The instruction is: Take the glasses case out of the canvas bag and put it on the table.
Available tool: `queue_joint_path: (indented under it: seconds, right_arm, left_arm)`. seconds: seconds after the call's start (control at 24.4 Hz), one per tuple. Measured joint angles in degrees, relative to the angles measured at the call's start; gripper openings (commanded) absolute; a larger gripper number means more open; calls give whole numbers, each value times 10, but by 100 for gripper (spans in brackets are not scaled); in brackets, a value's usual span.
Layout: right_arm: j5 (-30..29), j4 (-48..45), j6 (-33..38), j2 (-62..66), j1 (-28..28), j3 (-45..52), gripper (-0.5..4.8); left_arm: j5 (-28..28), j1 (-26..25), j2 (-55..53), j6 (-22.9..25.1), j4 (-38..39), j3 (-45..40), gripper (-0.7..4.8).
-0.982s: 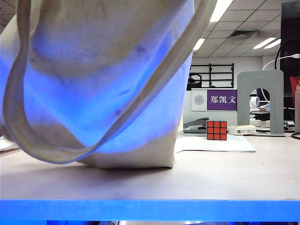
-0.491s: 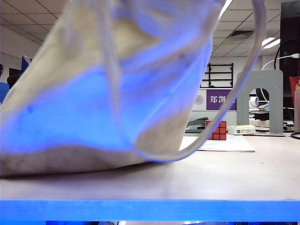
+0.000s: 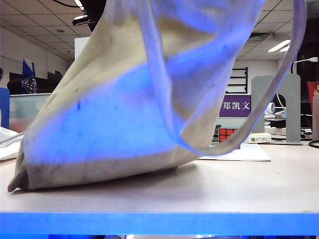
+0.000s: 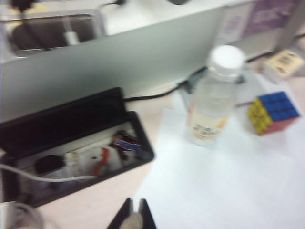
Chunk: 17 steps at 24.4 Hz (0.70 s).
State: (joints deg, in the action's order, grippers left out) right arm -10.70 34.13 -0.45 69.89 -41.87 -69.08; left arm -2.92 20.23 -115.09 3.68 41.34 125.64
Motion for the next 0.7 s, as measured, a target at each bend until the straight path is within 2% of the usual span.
queue_joint_path:
  seconds: [0.12, 0.25, 0.41, 0.49, 0.57, 0.7]
  right_arm:
    - [-1, 18, -3, -1, 2, -26, 255]
    - [28, 36, -5, -31, 5, -46, 252]
    - [42, 35, -11, -39, 31, -61, 252]
    - [45, 47, -12, -37, 48, -63, 252]
    - [56, 49, -27, -38, 74, -64, 252]
    - [62, 58, -47, -39, 114, -64, 252]
  left_arm:
    - [39, -4, 1, 3, -29, 0, -6]
    - [84, -41, 1, -33, -61, 0, -6]
    - [99, -40, 1, -30, 9, -8, -6]
    - [108, -38, -2, -30, 13, -23, -6]
    - [151, -42, -2, -26, 10, -23, -6]
    - [166, -50, 9, -20, 0, -23, -6]
